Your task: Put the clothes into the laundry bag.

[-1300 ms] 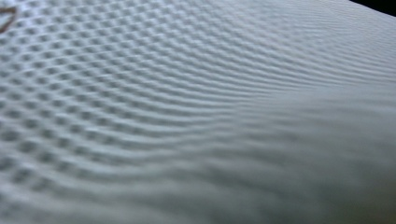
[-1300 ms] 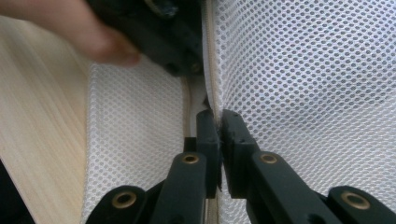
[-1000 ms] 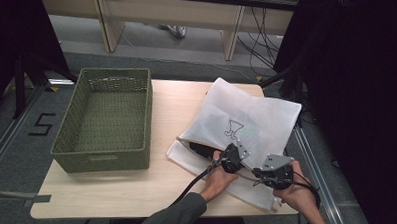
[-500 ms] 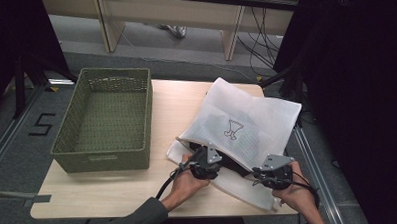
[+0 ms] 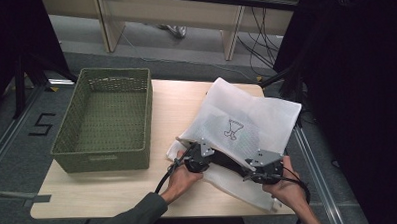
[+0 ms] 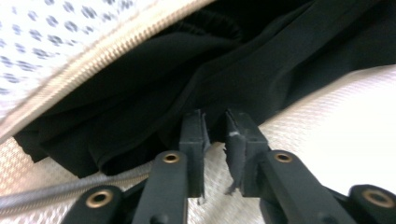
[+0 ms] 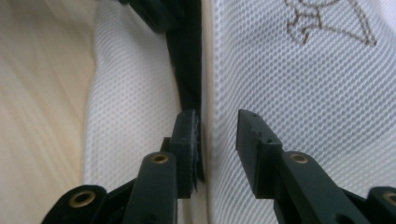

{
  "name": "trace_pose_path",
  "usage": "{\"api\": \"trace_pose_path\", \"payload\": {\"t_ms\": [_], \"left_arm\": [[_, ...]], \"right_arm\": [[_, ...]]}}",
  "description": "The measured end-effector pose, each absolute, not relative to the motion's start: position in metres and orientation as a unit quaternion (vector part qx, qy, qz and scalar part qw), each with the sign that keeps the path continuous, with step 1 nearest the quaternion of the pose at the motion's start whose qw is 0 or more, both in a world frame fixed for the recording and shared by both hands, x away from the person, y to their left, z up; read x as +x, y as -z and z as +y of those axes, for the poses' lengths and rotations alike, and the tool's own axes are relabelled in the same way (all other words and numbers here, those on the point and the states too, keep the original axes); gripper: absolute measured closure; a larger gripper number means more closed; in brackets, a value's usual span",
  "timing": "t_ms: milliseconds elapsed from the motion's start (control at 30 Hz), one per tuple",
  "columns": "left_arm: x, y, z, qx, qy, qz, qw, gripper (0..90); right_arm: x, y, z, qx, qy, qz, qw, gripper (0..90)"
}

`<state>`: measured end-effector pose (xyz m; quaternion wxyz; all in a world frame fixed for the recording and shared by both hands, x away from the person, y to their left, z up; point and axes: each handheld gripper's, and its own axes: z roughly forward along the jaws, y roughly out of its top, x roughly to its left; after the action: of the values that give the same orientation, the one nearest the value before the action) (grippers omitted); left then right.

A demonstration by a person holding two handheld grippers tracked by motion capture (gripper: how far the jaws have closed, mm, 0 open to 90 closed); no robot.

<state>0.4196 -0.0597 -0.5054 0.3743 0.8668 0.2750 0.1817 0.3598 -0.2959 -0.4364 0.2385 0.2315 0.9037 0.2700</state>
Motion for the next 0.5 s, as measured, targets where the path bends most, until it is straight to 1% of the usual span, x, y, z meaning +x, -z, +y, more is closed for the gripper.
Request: {"api": "trace_pose_path", "payload": {"t_ms": [67, 133, 167, 200, 233, 300, 333, 367, 433, 500], "left_arm": [[0.422, 0.510, -0.066, 0.854, -0.180, 0.293, 0.391, 79.1], [0.424, 0.513, -0.072, 0.855, -0.181, 0.292, 0.388, 80.4], [0.426, 0.513, -0.073, 0.866, -0.179, 0.280, 0.373, 81.2], [0.426, 0.514, -0.076, 0.861, -0.181, 0.288, 0.377, 81.9], [0.427, 0.514, -0.078, 0.859, -0.178, 0.292, 0.382, 82.3], [0.429, 0.513, -0.079, 0.862, -0.184, 0.287, 0.375, 82.7], [0.430, 0.513, -0.081, 0.855, -0.183, 0.299, 0.383, 83.1], [0.431, 0.512, -0.081, 0.858, -0.189, 0.293, 0.377, 83.2], [0.435, 0.512, -0.083, 0.852, -0.190, 0.303, 0.382, 83.7], [0.438, 0.513, -0.087, 0.850, -0.187, 0.312, 0.381, 84.2]], "right_arm": [[0.365, 0.435, -0.291, 0.226, -0.271, 0.904, 0.242, 69.5], [0.370, 0.436, -0.284, 0.231, -0.272, 0.904, 0.237, 69.8], [0.374, 0.436, -0.280, 0.224, -0.271, 0.905, 0.239, 70.6], [0.377, 0.437, -0.275, 0.222, -0.273, 0.906, 0.235, 71.1], [0.380, 0.437, -0.271, 0.218, -0.269, 0.908, 0.235, 72.6], [0.386, 0.437, -0.265, 0.212, -0.256, 0.915, 0.230, 82.8], [0.389, 0.438, -0.263, 0.211, -0.250, 0.917, 0.226, 85.7], [0.391, 0.439, -0.262, 0.207, -0.251, 0.920, 0.221, 86.6], [0.393, 0.437, -0.262, 0.181, -0.242, 0.928, 0.220, 87.2], [0.388, 0.436, -0.261, 0.190, -0.247, 0.927, 0.207, 87.2]]}}
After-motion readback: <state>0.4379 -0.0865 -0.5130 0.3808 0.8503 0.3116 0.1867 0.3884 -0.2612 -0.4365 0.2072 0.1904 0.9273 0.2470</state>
